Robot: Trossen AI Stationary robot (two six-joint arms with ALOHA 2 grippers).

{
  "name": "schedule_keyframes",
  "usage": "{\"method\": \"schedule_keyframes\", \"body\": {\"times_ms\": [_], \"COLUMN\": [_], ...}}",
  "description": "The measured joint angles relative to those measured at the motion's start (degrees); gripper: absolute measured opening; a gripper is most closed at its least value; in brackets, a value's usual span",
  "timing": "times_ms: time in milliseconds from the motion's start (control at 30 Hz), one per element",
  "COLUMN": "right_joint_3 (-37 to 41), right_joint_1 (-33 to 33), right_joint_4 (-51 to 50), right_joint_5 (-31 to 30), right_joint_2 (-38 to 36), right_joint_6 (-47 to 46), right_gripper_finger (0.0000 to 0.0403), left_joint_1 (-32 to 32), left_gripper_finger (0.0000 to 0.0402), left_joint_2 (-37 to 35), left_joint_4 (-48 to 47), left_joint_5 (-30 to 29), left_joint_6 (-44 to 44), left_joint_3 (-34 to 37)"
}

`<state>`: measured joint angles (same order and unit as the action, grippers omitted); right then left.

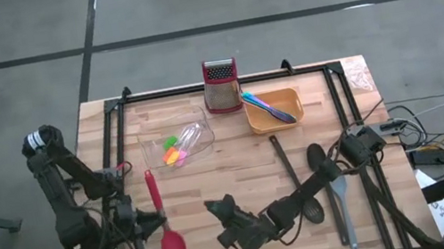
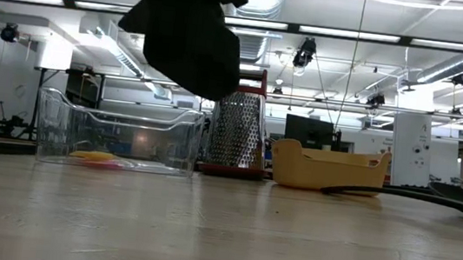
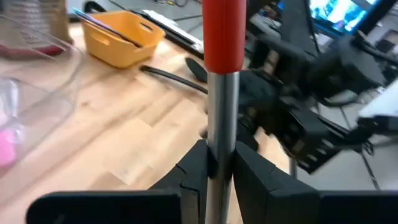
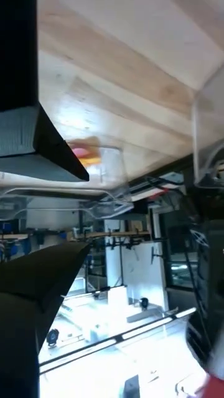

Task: Pick & Place Kitchen Items
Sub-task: Put the red serving spoon into the bottom transparent bin

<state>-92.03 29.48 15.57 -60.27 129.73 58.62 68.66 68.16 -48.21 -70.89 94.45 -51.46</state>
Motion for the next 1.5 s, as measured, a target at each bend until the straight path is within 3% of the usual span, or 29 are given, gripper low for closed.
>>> {"method": "schedule_keyframes", "body": {"times_ms": [267, 467, 1067, 1267, 1500], "right_joint_3": [0.0, 0.0, 0.0, 0.0, 0.0], "right_joint_1": [-0.1, -0.5, -0.9, -1.1, -1.0], "right_joint_4": [-7.2, -8.6, -8.8, -9.0, -9.0], "right_joint_5": [-0.3, -0.2, 0.3, 0.3, 0.3], "right_joint_2": [0.0, 0.0, 0.1, 0.1, 0.1], "right_joint_6": [-6.1, -8.5, -8.9, -9.4, -10.3], "right_gripper_finger": [0.0145, 0.0133, 0.0109, 0.0121, 0.0143], "left_joint_1": [7.0, 9.4, 9.3, 9.3, 9.3], "left_gripper_finger": [0.0056, 0.0069, 0.0082, 0.0114, 0.0197], "left_joint_2": [2.8, 3.6, 9.5, 9.8, 9.6], "left_joint_4": [-1.4, -1.8, 3.2, 3.7, 2.2], "left_joint_5": [3.0, 13.6, 19.4, 20.0, 20.9], "left_joint_6": [4.7, 5.3, 18.8, 18.4, 17.1], "left_joint_3": [0.1, 0.3, 7.0, 7.0, 6.9]}}
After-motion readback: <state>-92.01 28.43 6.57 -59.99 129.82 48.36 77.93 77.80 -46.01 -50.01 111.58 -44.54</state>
